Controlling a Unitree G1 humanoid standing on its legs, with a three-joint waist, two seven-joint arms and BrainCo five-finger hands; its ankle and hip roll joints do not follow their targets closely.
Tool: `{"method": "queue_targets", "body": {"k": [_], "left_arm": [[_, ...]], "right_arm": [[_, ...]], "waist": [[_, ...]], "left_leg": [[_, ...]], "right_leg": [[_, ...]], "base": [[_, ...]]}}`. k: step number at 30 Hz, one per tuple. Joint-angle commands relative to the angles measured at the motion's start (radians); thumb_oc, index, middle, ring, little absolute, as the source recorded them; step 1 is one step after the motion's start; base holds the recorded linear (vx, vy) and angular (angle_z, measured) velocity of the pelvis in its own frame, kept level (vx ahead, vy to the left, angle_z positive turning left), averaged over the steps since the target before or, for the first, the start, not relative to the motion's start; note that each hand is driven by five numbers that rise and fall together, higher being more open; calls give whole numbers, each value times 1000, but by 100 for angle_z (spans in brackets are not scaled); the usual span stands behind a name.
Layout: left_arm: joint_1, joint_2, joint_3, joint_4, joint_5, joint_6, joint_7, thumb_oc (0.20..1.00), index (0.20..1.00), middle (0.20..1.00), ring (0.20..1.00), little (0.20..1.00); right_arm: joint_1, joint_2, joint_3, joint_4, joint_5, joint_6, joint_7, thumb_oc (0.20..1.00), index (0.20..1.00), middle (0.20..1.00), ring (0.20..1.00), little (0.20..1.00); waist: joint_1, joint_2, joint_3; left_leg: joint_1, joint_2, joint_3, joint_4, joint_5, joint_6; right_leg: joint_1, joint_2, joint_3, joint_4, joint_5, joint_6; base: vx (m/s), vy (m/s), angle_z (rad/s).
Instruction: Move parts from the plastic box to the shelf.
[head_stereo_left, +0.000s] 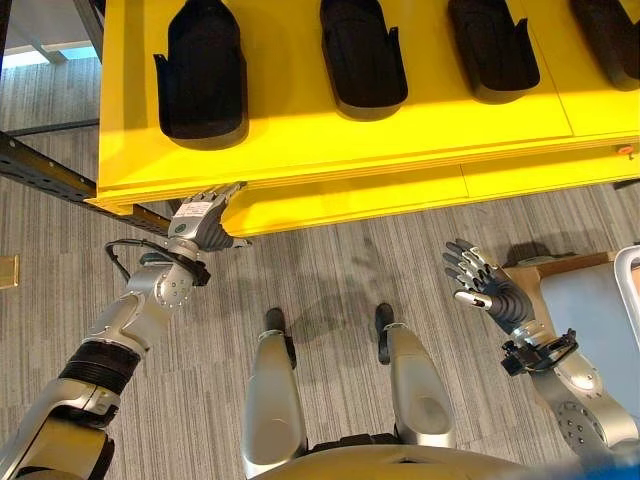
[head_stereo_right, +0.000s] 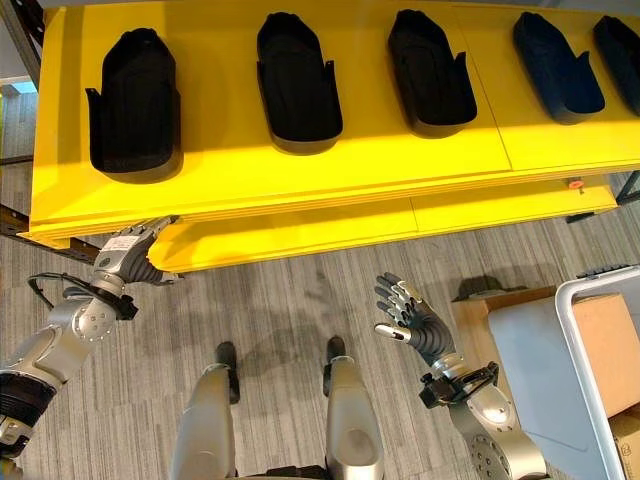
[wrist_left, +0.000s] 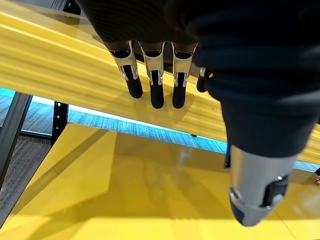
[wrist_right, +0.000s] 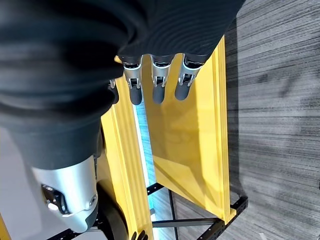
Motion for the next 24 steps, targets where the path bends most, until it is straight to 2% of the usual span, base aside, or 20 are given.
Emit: {"method": "queue_targets", "body": {"k": [1, 17, 24], "left_arm": [[-11, 11, 29, 3, 8, -11, 43, 1000, 1000, 1000, 1000, 1000], [-48, 38, 54, 16, 16, 1, 65, 1000, 1000, 1000, 1000, 1000], [-34, 79, 114, -36, 21, 4, 81, 1000, 1000, 1000, 1000, 1000]], "right_arm": [[44, -55, -22, -72, -7, -34, 9, 1000, 1000, 1000, 1000, 1000], [52, -58, -20, -69, -12, -29, 15, 1000, 1000, 1000, 1000, 1000], [66, -53, -31, -70, -19, -26, 19, 1000, 1000, 1000, 1000, 1000]], "waist": [[-1, -3, -62], [-2, 2, -59], [0, 6, -63]], "left_leg": [[-26, 58, 6, -5, 53, -4], [-38, 56, 7, 13, 46, -3], [-40, 56, 7, 18, 42, -3]], "right_leg": [[0, -49, -1, -51, 94, 19], [-15, -50, 5, -26, 83, 18], [-19, -51, 6, -19, 80, 18]], "base": [[0, 0, 0], [0, 0, 0], [0, 0, 0]]}}
